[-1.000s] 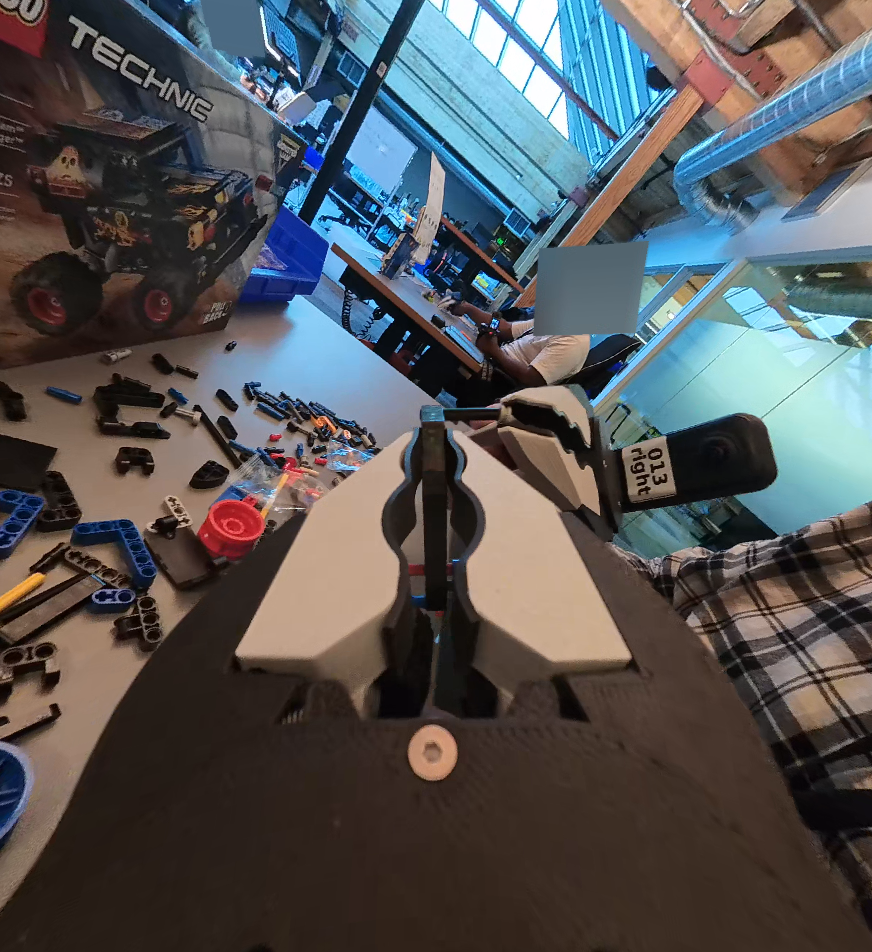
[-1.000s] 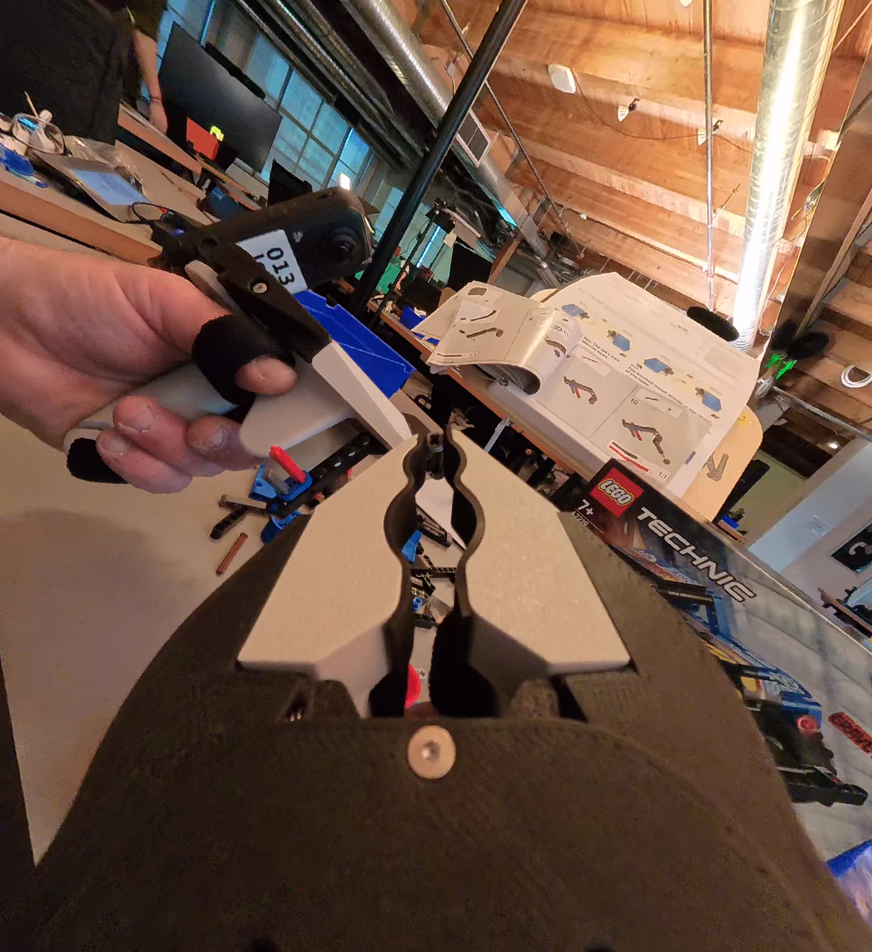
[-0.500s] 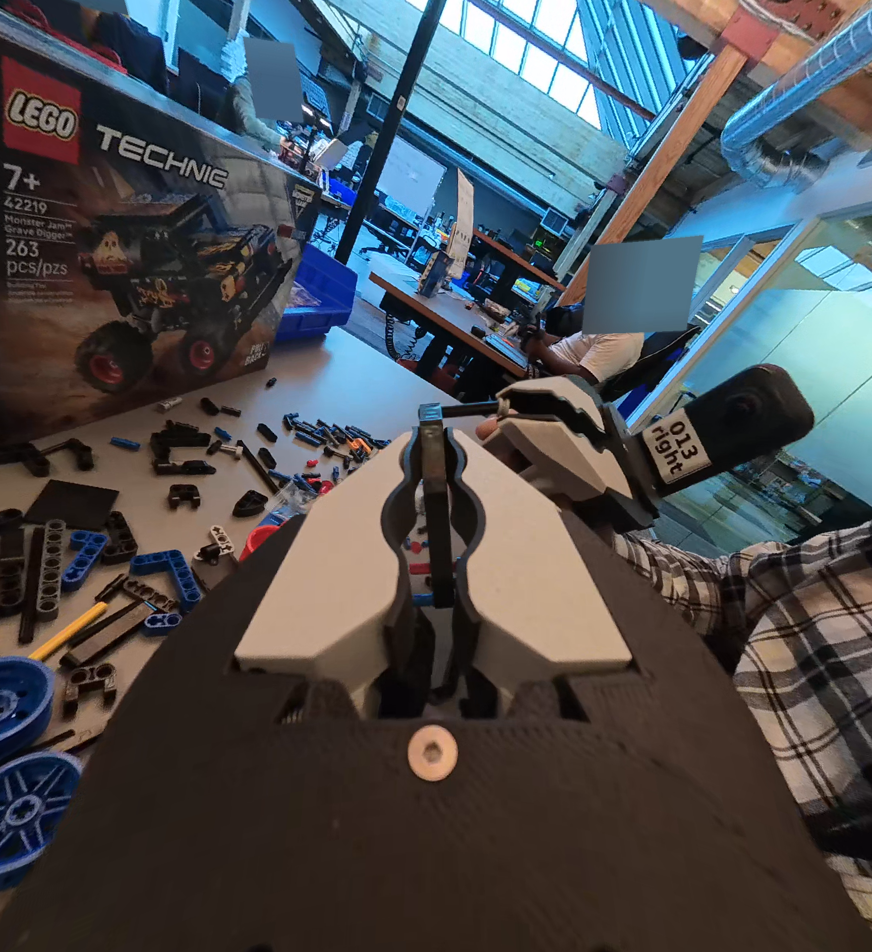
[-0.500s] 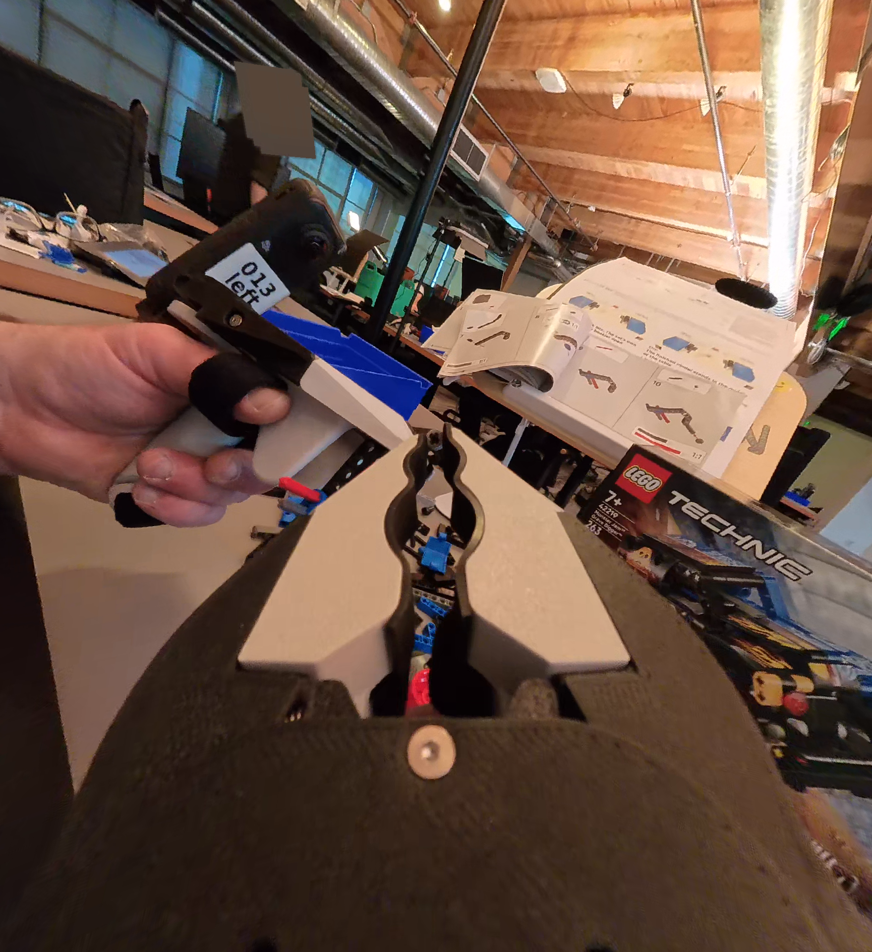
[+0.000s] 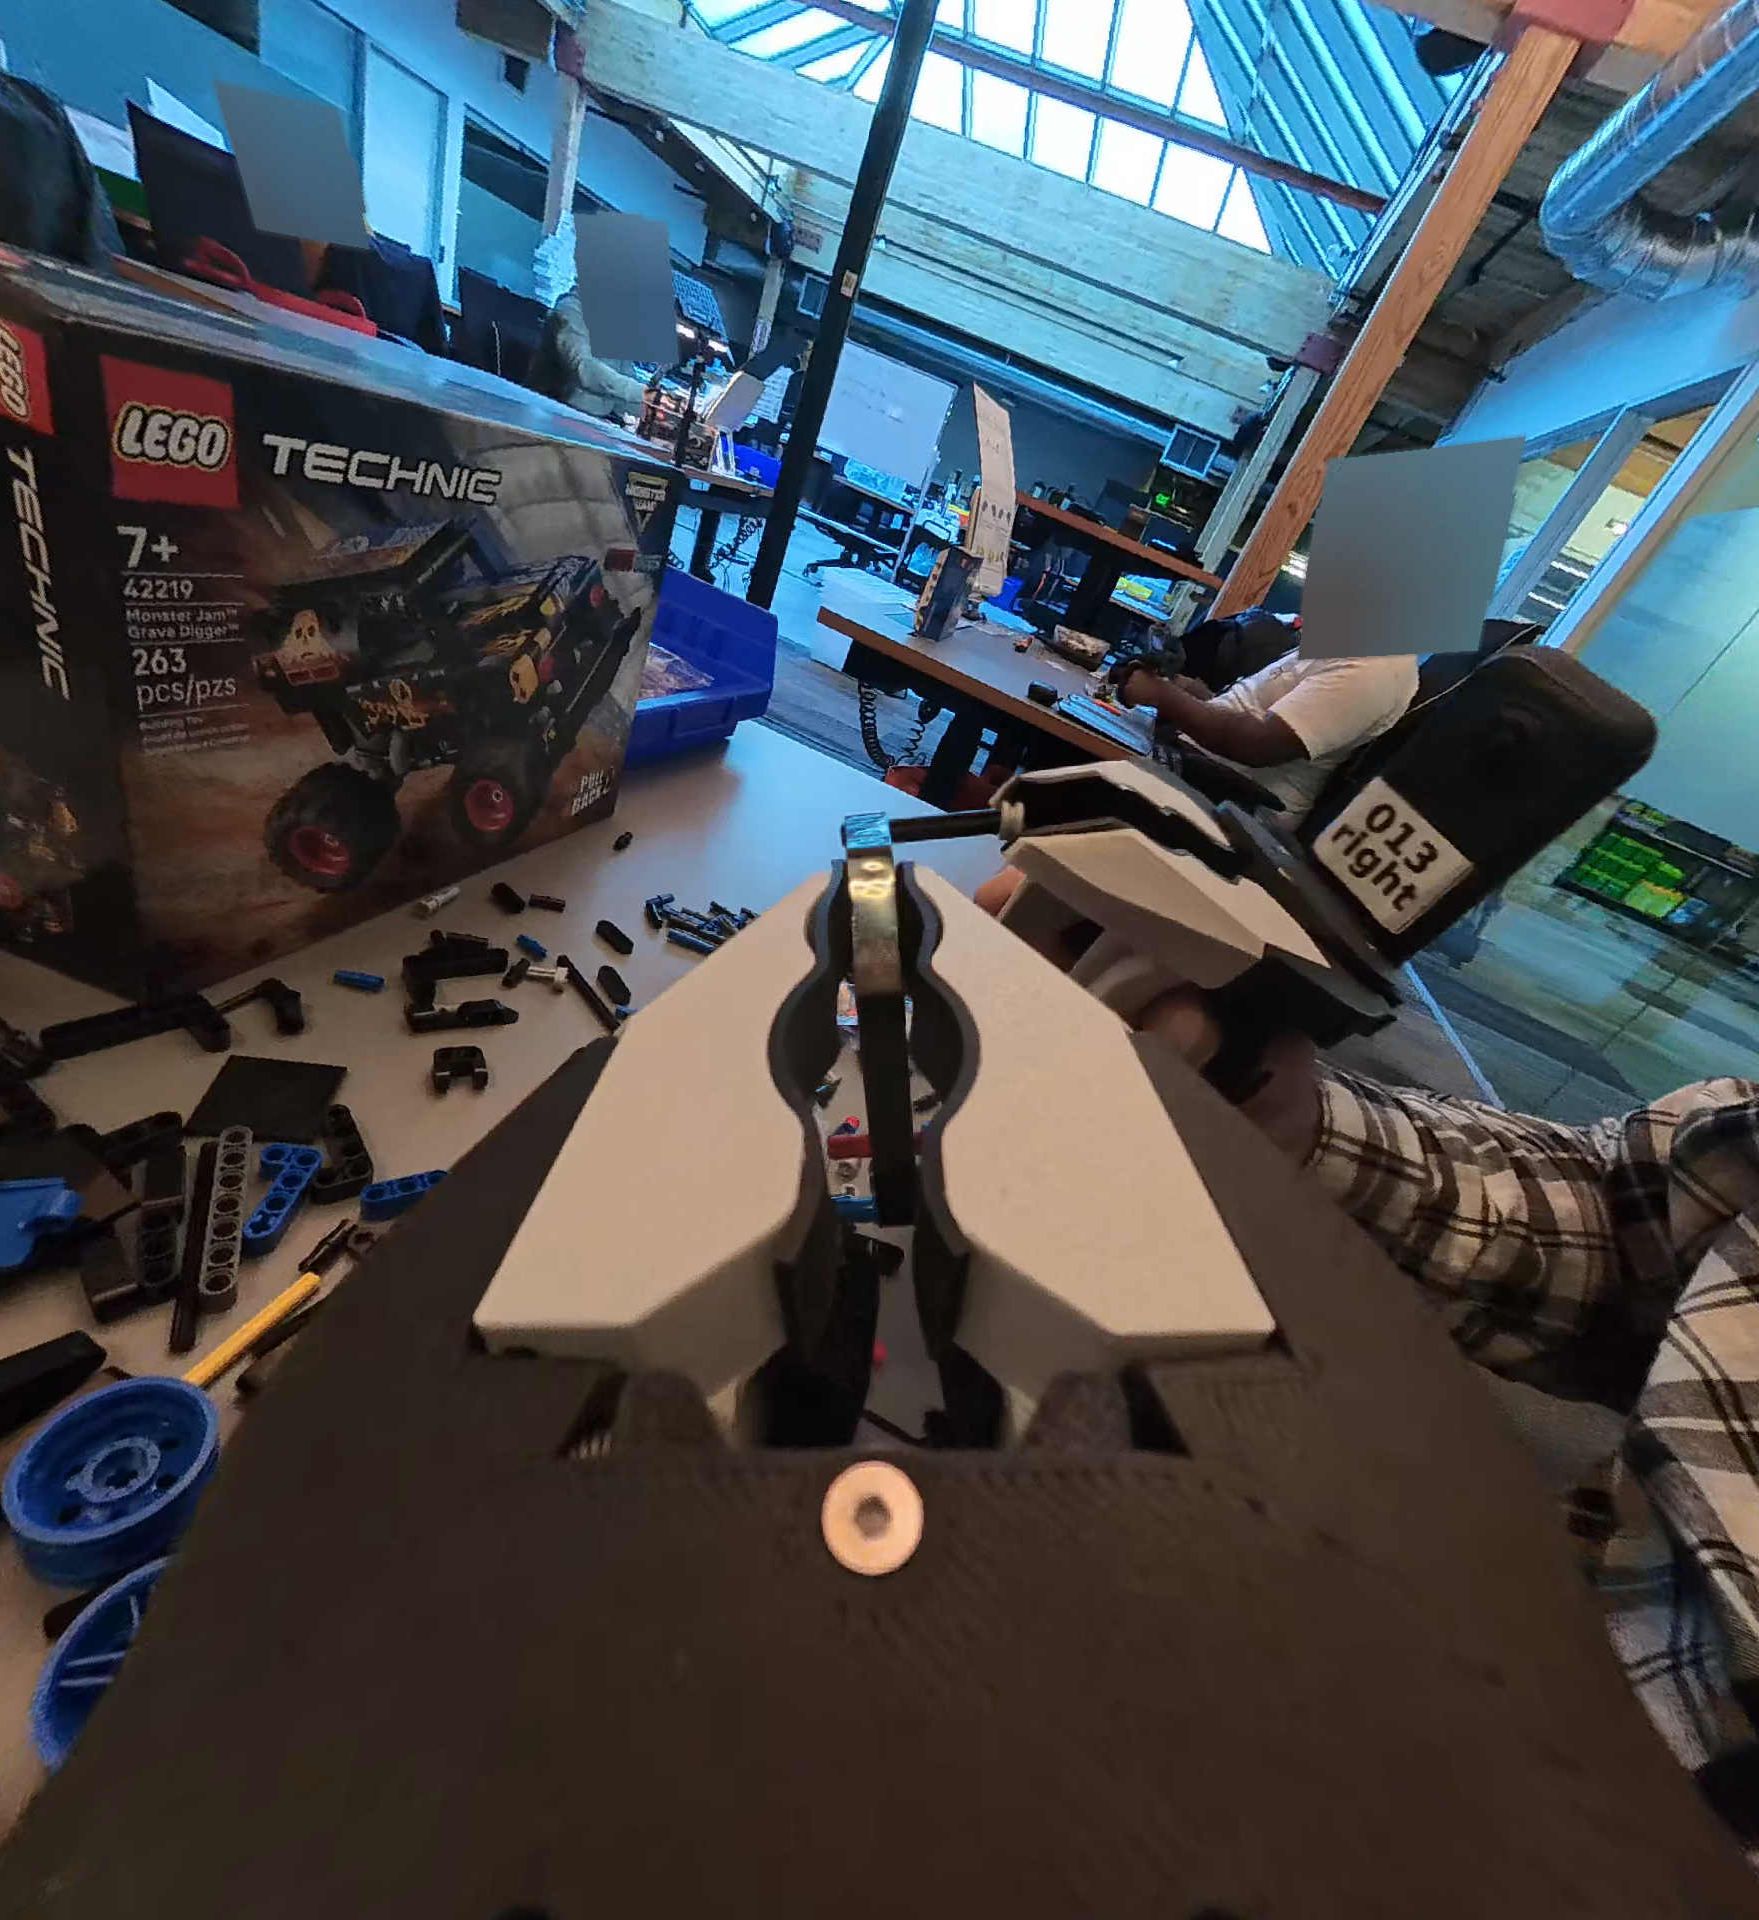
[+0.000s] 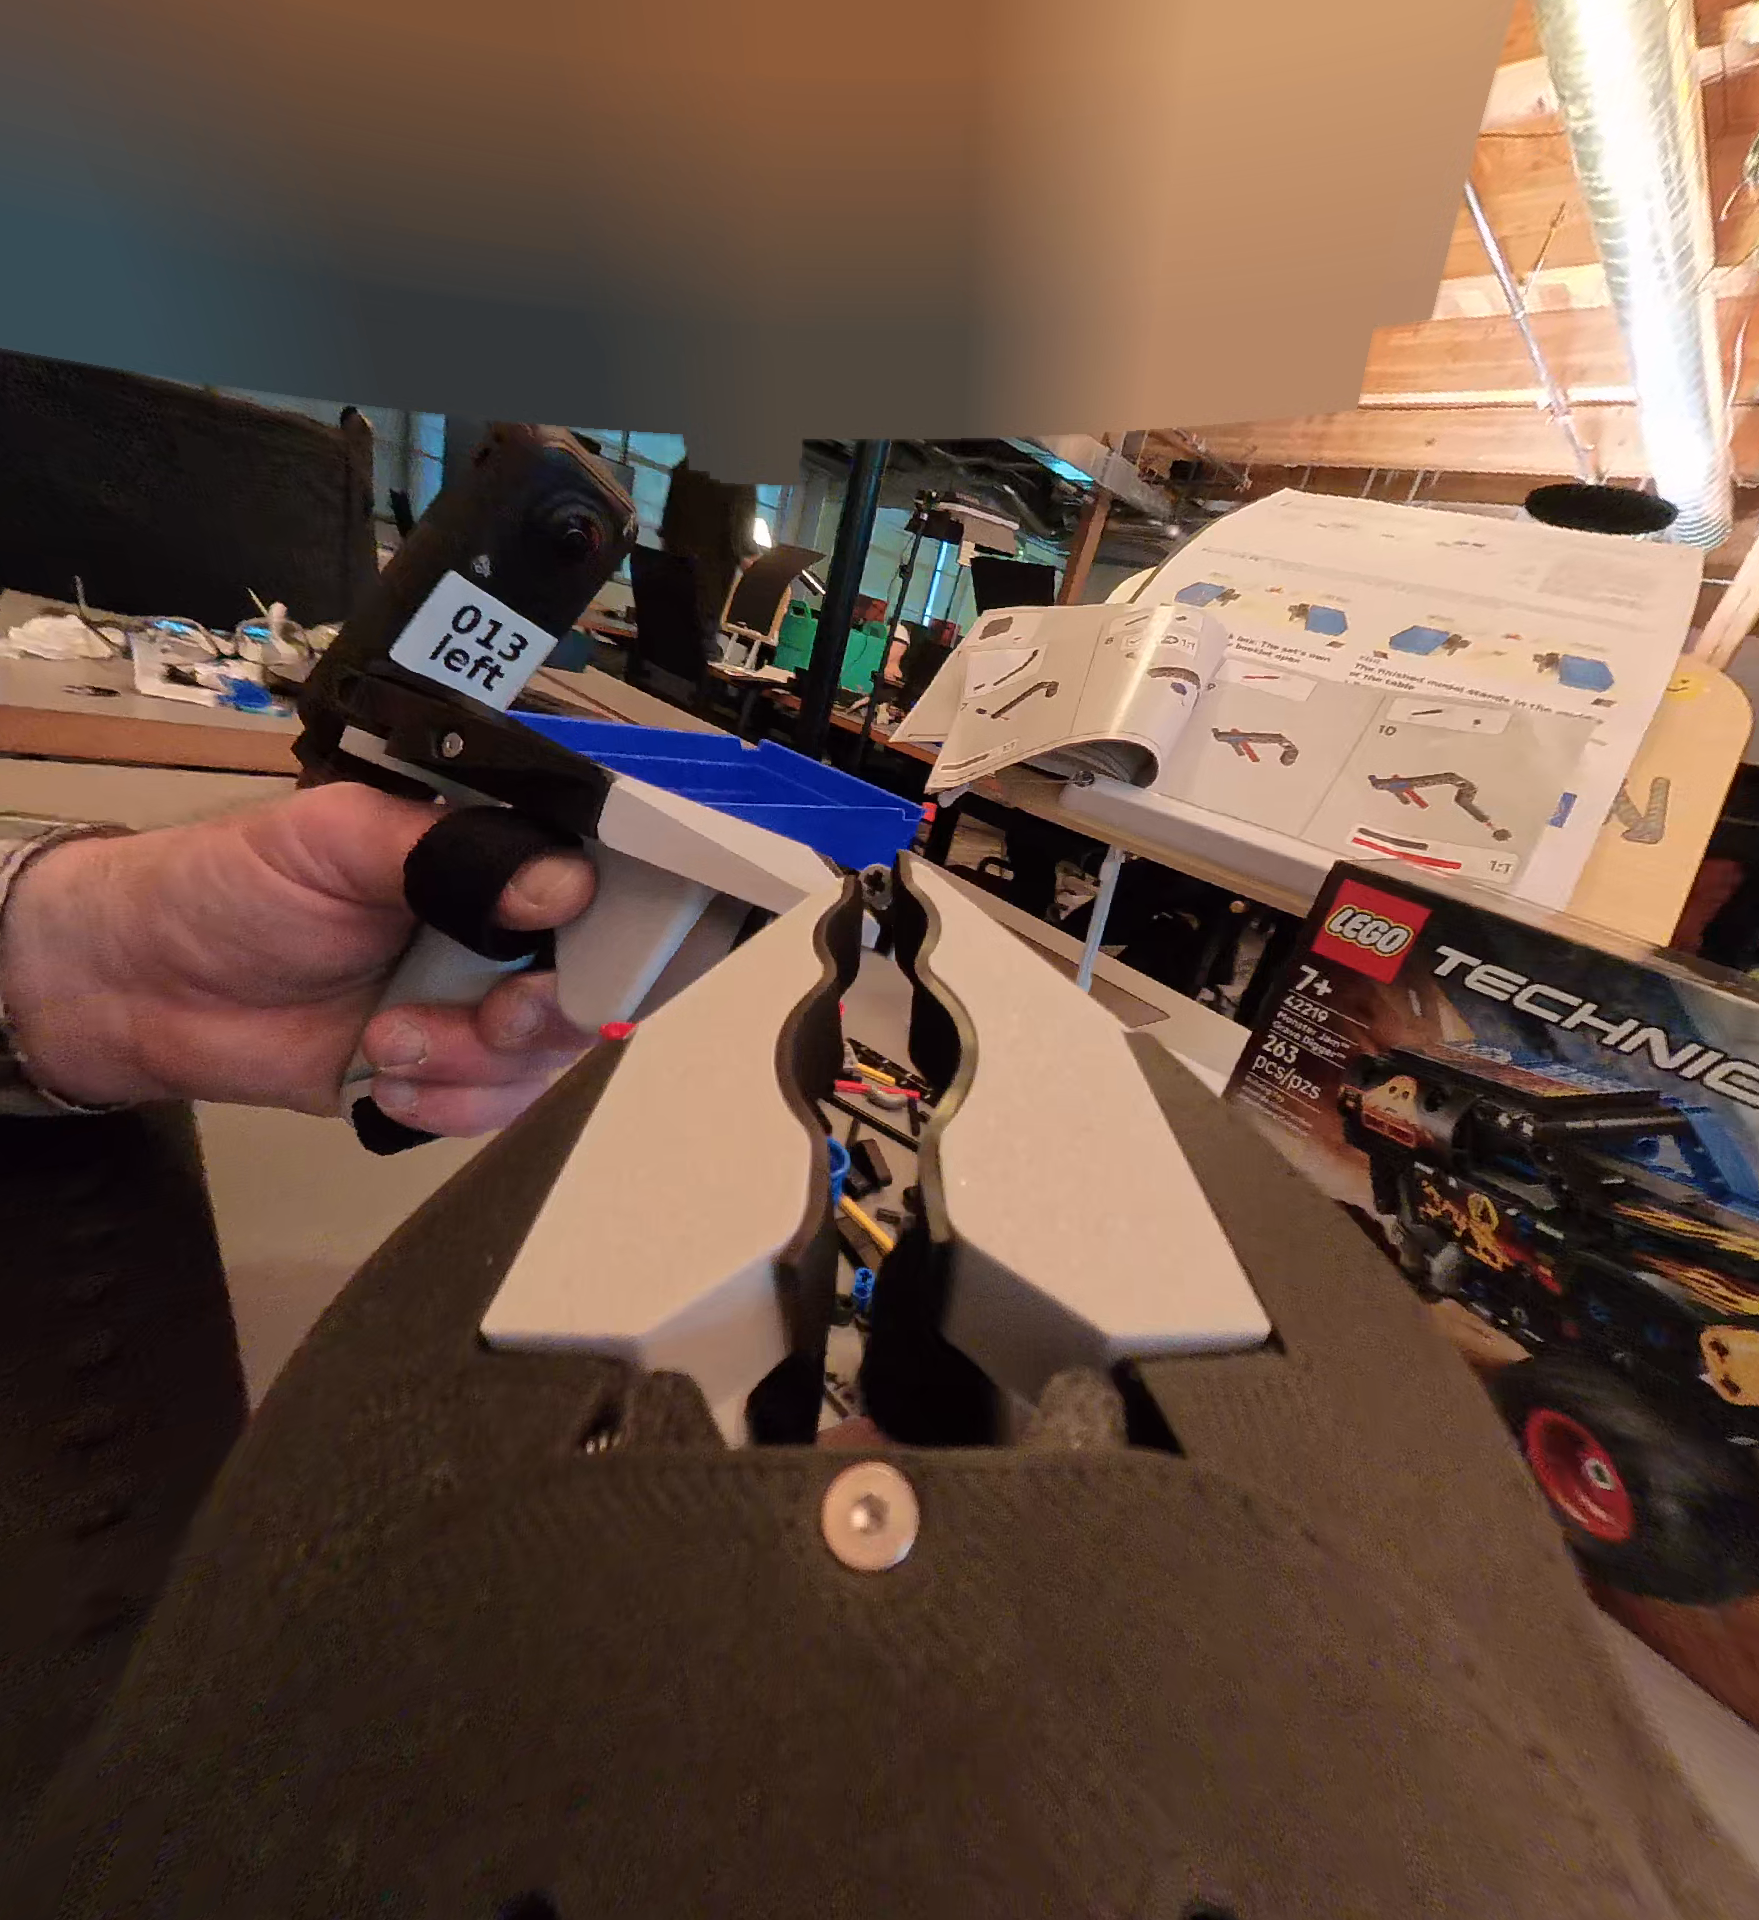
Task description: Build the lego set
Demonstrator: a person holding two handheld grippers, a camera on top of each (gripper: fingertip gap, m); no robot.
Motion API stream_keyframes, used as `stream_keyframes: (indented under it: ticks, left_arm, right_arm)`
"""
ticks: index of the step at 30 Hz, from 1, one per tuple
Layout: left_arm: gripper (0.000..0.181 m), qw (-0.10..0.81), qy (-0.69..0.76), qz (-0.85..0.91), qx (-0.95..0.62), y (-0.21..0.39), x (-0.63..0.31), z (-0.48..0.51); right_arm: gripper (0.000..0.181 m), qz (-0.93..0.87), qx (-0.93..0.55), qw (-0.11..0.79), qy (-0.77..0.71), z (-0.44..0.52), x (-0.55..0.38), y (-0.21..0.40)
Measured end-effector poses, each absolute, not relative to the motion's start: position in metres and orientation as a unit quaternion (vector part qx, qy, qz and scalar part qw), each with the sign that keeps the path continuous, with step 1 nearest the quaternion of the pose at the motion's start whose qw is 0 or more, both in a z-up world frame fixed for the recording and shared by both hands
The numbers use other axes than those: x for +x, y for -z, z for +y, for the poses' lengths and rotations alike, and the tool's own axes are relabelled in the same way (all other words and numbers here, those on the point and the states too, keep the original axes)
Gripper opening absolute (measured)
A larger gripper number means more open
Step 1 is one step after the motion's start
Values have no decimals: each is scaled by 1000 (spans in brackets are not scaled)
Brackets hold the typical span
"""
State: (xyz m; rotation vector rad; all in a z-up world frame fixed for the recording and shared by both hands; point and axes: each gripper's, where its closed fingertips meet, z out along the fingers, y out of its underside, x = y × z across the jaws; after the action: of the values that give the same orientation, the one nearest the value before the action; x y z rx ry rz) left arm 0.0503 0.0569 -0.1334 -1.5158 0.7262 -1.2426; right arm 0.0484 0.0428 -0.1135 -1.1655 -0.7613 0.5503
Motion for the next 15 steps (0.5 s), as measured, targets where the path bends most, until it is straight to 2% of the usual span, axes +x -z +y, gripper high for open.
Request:
stream_keyframes:
  ticks: [6,15]
  left_arm:
    - [6,535,470,329,-620,132,50,58]
    - [5,517,511,321,-607,130,52,53]
  right_arm:
    - [4,-338,-535,714,-299,42,50,115]
    - [4,-339,-525,689,-366,35,50,113]
